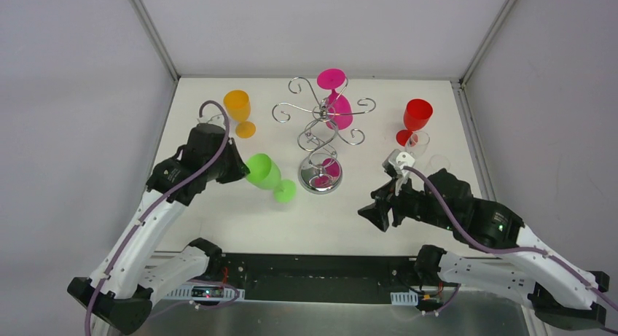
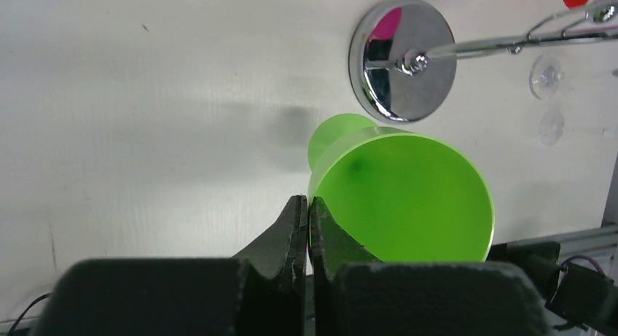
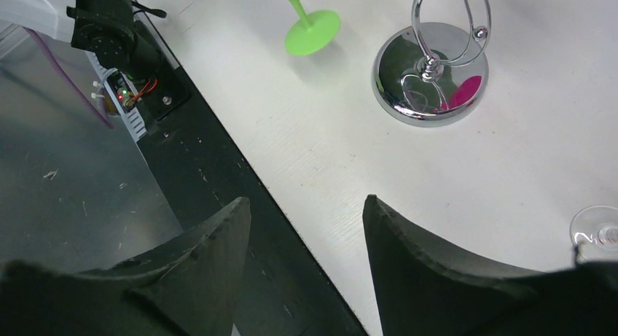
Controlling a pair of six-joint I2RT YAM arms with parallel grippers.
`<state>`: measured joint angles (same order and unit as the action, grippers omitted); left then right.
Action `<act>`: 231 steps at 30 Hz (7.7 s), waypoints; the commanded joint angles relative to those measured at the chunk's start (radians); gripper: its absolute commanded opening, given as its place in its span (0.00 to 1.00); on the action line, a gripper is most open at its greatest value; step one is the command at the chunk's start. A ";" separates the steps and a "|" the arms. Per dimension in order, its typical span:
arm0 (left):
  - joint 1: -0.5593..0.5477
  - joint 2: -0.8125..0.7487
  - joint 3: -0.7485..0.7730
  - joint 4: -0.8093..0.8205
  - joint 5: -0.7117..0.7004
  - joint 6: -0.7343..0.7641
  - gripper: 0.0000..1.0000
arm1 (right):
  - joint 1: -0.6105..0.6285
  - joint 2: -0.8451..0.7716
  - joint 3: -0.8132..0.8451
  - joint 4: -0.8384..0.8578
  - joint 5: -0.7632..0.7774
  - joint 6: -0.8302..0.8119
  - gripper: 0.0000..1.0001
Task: Take the wine glass off the wine glass rack
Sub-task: Place the wine glass at the center of the board, then pick up the wine glass from the wine rack.
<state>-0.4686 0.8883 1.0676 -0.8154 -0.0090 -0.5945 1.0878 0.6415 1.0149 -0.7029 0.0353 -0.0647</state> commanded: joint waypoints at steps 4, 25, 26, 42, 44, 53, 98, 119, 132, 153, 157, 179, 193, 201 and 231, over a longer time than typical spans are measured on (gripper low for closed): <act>0.159 0.115 0.146 -0.056 -0.055 0.115 0.00 | -0.003 -0.026 -0.019 0.018 0.066 0.063 0.63; 0.384 0.490 0.424 -0.061 -0.196 0.194 0.00 | -0.004 -0.097 -0.044 -0.023 0.077 0.156 0.63; 0.389 0.505 0.430 -0.057 -0.201 0.195 0.00 | -0.004 -0.101 -0.045 -0.026 0.077 0.155 0.63; 0.416 0.663 0.464 0.055 -0.264 0.196 0.00 | -0.003 -0.157 -0.064 -0.044 0.084 0.141 0.64; 0.416 0.678 0.466 0.066 -0.271 0.196 0.00 | -0.002 -0.158 -0.065 -0.040 0.087 0.144 0.64; 0.423 0.725 0.462 0.111 -0.292 0.196 0.00 | -0.004 -0.159 -0.074 -0.037 0.111 0.159 0.65; 0.424 0.595 0.348 0.168 -0.188 0.194 0.39 | -0.006 0.105 0.212 -0.167 0.478 0.285 0.99; 0.422 0.333 0.273 0.100 0.135 0.178 0.47 | -0.284 0.405 0.618 -0.097 0.181 0.275 0.95; 0.422 0.208 0.186 0.076 0.479 0.176 0.55 | -0.563 0.646 0.812 -0.006 -0.154 0.432 0.77; 0.422 -0.033 -0.040 0.152 0.743 0.157 0.58 | -0.746 0.958 1.023 0.111 -0.404 0.514 0.42; 0.422 -0.058 -0.079 0.179 0.760 0.162 0.58 | -0.763 1.022 1.078 0.110 -0.435 0.514 0.42; 0.423 -0.100 -0.207 0.298 0.805 0.202 0.58 | -0.814 1.226 1.166 0.164 -0.684 0.586 0.38; 0.422 -0.091 -0.218 0.306 0.798 0.207 0.58 | -0.814 1.254 1.156 0.212 -0.797 0.648 0.35; 0.422 -0.091 -0.230 0.308 0.790 0.211 0.58 | -0.812 1.255 1.143 0.210 -0.824 0.653 0.31; 0.423 -0.100 -0.250 0.308 0.772 0.217 0.58 | -0.768 1.242 1.116 0.070 -0.833 0.550 0.15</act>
<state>-0.0566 0.7982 0.8341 -0.5350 0.7563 -0.4034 0.3042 1.8927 2.1258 -0.6209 -0.7677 0.5011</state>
